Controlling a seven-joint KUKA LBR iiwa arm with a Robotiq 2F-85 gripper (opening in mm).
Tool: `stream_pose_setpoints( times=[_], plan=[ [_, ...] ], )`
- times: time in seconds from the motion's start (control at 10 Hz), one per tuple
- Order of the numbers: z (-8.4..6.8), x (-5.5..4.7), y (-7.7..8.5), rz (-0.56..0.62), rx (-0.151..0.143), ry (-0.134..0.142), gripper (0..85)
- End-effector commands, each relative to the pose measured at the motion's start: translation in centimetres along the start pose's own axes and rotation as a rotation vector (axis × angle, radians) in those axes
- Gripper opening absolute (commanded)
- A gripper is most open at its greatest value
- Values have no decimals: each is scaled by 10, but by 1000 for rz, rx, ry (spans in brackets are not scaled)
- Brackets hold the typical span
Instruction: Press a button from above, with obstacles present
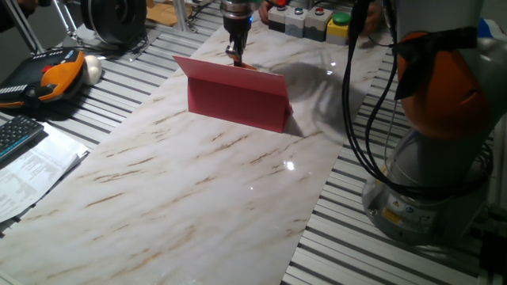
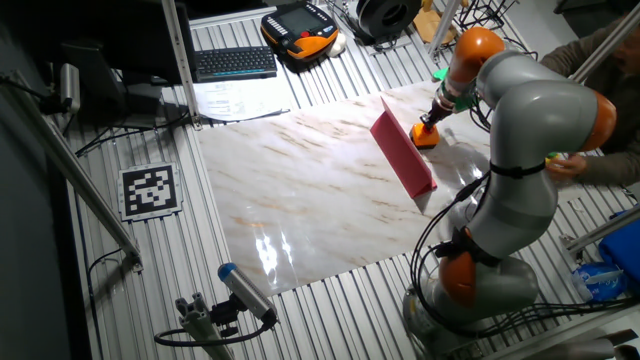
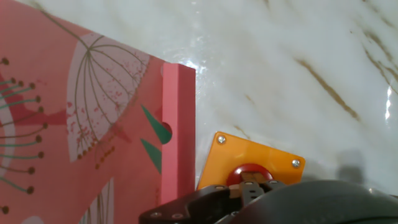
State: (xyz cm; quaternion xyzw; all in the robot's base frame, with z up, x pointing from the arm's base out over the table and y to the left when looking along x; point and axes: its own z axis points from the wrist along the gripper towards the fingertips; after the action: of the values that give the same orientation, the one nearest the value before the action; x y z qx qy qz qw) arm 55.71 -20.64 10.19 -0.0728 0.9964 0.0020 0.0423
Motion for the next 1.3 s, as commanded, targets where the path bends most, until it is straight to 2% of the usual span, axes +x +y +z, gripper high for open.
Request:
stream_pose_setpoints(
  times=[0.0,0.1,0.2,0.4,0.5,0.7,0.9,1.1,1.2],
  plan=[
    [1,2,1,0,-3,4,0],
    [-3,1,2,3,-6,13,0],
    [-14,-1,5,11,-5,28,0],
    [-47,-2,10,36,3,59,0],
    [-64,2,12,46,12,72,0],
    [-86,11,24,72,30,74,0],
    [-93,19,28,77,26,72,0],
    [-93,19,28,69,28,72,0],
    [-93,19,28,49,37,86,0]
  ],
)
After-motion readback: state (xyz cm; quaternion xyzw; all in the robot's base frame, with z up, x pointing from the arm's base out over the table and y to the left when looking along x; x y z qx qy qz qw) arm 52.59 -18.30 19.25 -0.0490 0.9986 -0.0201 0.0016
